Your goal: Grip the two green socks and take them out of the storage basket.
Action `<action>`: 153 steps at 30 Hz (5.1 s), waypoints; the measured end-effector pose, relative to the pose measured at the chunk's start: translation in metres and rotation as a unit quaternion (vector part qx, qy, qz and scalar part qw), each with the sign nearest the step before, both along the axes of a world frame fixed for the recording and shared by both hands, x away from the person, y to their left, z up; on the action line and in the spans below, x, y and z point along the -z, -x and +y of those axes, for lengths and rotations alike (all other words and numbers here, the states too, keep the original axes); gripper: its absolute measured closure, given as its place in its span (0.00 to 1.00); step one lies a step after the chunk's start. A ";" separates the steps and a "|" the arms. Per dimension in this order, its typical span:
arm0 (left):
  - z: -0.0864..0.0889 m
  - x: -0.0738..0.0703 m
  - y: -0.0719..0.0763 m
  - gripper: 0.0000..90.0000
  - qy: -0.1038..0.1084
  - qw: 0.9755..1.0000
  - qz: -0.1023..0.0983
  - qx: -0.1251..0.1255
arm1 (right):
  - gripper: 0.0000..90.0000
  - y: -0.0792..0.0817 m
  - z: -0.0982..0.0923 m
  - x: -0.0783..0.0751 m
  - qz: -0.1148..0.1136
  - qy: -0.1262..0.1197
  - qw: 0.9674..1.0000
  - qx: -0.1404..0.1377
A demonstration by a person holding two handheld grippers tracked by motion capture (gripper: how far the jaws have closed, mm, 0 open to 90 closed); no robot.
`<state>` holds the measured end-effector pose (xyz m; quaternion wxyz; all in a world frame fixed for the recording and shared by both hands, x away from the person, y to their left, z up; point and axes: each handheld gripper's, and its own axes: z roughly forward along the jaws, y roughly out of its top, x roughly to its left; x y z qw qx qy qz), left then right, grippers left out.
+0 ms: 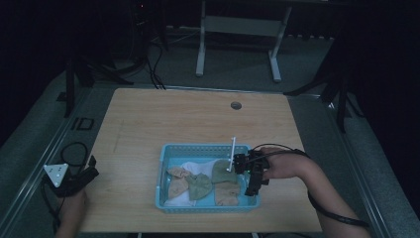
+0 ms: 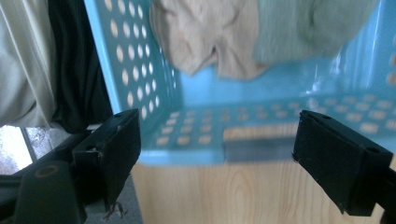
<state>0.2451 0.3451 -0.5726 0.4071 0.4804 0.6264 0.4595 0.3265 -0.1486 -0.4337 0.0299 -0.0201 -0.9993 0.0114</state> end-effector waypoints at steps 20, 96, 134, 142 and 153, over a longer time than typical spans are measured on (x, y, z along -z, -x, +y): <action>0.000 0.000 0.000 0.01 0.000 1.000 0.000 0.001 | 0.17 -0.008 0.057 0.013 0.005 0.001 0.999 -0.054; 0.000 0.000 0.000 0.01 0.000 1.000 0.001 0.001 | 0.89 -0.001 0.101 -0.024 -0.057 -0.034 0.993 -0.097; -0.001 0.000 -0.001 0.01 -0.005 1.000 0.005 -0.001 | 0.89 -0.002 -0.062 -0.065 -0.107 -0.042 0.993 0.031; -0.001 0.000 -0.001 0.01 -0.005 1.000 0.005 -0.001 | 0.89 0.002 -0.096 -0.060 -0.101 -0.036 0.992 0.060; -0.001 0.000 -0.001 0.01 -0.006 1.000 0.004 -0.001 | 0.89 0.008 -0.124 -0.051 -0.092 -0.046 0.991 0.084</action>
